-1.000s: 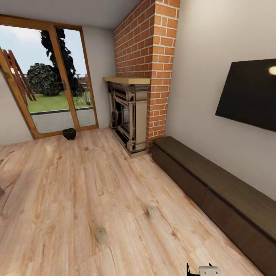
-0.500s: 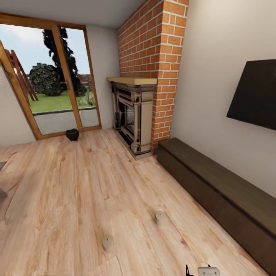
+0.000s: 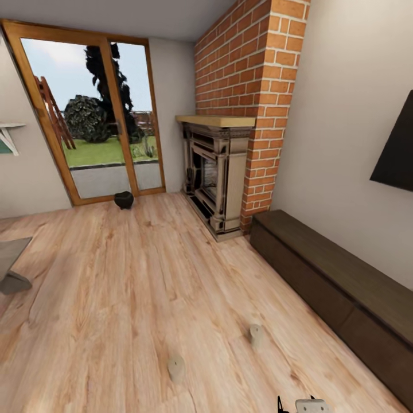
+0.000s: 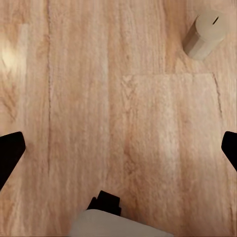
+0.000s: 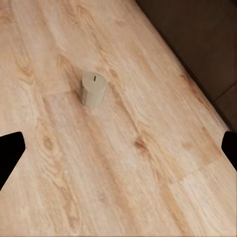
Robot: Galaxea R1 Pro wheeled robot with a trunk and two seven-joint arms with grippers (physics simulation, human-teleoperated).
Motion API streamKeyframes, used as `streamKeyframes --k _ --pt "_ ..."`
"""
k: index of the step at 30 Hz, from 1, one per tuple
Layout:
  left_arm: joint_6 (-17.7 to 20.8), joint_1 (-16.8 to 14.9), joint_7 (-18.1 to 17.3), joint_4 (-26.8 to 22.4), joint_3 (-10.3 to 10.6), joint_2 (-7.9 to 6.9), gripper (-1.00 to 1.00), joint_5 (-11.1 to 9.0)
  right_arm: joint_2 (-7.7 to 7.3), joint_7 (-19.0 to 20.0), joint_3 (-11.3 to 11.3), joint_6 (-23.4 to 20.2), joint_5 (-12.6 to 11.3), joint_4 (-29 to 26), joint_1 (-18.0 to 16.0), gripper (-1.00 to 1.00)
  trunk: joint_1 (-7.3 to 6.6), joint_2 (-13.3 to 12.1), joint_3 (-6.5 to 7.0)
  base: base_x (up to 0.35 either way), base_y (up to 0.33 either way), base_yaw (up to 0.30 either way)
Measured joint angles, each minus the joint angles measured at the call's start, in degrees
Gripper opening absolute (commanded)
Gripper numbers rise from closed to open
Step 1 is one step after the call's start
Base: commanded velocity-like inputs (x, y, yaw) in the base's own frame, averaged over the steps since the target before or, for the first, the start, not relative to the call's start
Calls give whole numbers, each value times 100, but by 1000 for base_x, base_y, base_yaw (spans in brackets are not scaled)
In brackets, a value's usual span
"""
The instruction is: Place each of the two pumpkins and all three candles from the living room inside a cabinet in the living room (use any cabinet), then make sure every cabinet is closed, and position the cauldron so it is next to a table in the living room.
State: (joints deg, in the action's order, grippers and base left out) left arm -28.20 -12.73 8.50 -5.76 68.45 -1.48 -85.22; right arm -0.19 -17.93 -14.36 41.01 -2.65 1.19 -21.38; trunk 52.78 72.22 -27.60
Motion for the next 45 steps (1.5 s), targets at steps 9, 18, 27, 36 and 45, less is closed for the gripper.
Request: streamKeyframes --k 9,18,27,36,45 --pt "-1 0 0 -1 -12 -5 100 -1 -11 -7 0 8 -6 0 0 100 0 0 0 222 223 87" --pt "1 1 0 -2 -12 -5 100 -2 -11 -11 0 92 -8 1 -1 100 2 0 0 137 64 239" --pt "-1 0 0 -1 -12 -4 100 -4 -13 -10 0 97 -8 0 0 100 4 0 14 -116 186 261" --pt "-1 0 0 0 -4 -4 100 0 -17 -8 0 125 -1 0 4 100 1 0 48 -47 285 261" --pt "-1 0 -16 0 14 14 100 25 -27 -8 0 219 0 0 35 100 1 0 101 102 295 218"
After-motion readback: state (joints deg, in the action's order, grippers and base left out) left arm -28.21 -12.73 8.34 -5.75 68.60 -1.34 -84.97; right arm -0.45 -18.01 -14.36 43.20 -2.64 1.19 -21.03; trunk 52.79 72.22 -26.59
